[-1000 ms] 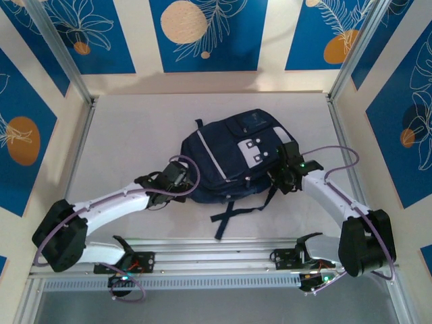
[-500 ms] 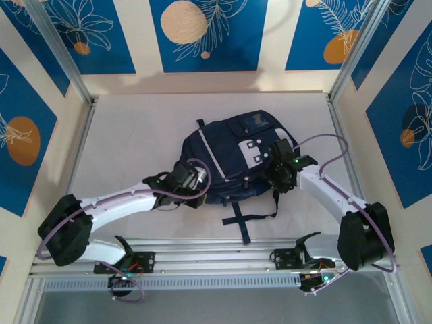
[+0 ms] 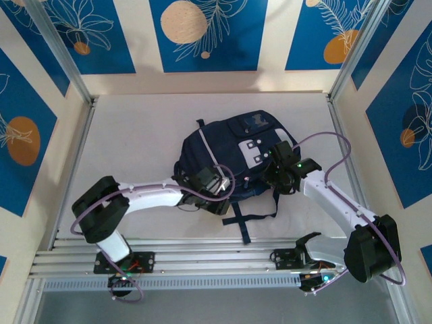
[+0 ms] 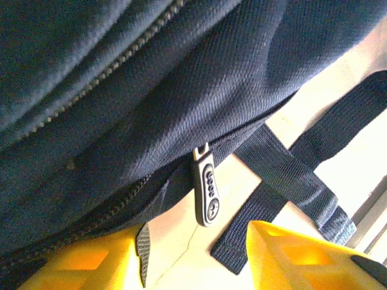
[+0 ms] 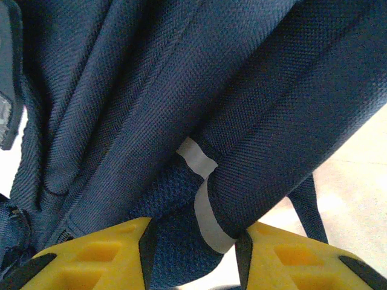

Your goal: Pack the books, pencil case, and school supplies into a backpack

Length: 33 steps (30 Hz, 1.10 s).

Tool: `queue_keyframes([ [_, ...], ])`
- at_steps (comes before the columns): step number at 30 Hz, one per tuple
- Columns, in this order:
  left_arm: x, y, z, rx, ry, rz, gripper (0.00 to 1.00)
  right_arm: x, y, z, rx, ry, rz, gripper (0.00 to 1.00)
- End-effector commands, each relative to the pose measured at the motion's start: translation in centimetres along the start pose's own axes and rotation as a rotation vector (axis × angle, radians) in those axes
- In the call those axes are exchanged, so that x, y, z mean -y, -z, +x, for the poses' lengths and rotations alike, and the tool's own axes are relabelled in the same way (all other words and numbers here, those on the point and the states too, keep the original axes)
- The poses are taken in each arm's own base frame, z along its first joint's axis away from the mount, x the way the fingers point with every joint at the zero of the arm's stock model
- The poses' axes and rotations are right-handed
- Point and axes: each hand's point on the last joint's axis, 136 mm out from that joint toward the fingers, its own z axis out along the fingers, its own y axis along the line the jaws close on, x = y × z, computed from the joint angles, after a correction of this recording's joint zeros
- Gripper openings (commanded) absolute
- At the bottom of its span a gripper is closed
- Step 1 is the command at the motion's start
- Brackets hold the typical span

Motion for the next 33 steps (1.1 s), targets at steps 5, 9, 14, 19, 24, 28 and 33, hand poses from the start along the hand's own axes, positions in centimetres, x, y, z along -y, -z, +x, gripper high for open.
queue_keyframes([
  [5, 1.3, -1.3, -1.9, 0.008, 0.025, 0.029, 0.46, -0.9, -0.8, 1.2, -0.044, -0.005, -0.064, 0.36],
  [9, 0.9, -2.2, -2.2, -0.011, 0.031, -0.001, 0.45, -0.9, -1.8, 1.8, -0.073, -0.019, -0.065, 0.33],
  [14, -1.0, -3.1, -1.5, -0.059, 0.035, -0.11, 0.24, -0.8, -2.5, 2.3, -0.092, -0.032, -0.061, 0.29],
  [19, -2.5, -3.5, -0.7, -0.117, 0.019, -0.192, 0.01, -0.4, -2.4, 2.4, -0.088, -0.034, -0.046, 0.26],
  [24, -3.1, -2.9, -0.3, -0.153, -0.011, -0.245, 0.0, 0.3, -2.2, 2.6, -0.074, -0.021, -0.022, 0.25],
  [28, -2.8, -1.1, -0.6, -0.129, -0.034, -0.258, 0.0, 1.7, -1.0, 2.0, -0.025, -0.011, 0.032, 0.27],
  [33, -1.8, 1.6, -0.8, -0.092, -0.038, -0.225, 0.0, 0.9, 2.3, 1.9, 0.009, -0.002, -0.067, 0.45],
])
